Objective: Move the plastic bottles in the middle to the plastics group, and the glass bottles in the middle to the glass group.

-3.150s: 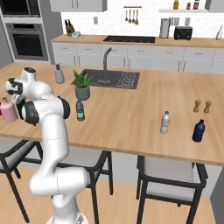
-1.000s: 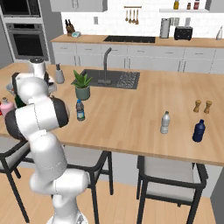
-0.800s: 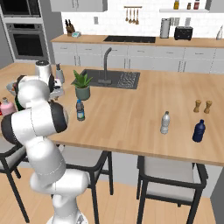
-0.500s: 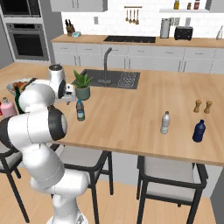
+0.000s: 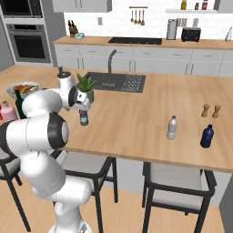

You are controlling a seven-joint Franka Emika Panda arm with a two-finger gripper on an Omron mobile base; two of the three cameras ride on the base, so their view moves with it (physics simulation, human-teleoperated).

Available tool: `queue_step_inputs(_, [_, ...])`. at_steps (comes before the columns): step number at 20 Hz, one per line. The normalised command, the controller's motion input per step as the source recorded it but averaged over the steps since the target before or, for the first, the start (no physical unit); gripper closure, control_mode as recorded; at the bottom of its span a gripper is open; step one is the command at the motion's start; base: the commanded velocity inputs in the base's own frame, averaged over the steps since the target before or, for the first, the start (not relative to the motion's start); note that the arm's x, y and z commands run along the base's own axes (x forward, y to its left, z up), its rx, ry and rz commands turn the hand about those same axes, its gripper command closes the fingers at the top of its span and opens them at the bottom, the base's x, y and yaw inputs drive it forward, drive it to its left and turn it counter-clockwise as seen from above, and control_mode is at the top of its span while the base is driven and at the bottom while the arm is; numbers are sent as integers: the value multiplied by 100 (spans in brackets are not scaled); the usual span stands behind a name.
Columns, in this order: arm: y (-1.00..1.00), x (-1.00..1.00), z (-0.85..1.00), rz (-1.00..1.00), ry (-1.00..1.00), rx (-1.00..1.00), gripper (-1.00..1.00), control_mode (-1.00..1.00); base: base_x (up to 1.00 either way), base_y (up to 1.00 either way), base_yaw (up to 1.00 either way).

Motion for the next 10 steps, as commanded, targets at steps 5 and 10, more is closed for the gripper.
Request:
queue_step_inputs(5, [-40, 52, 0, -8, 0, 2, -100, -100, 0, 0, 0])
queue_step_inputs(10, [-9, 15, -12, 1, 0, 2, -100, -100, 0, 0, 0])
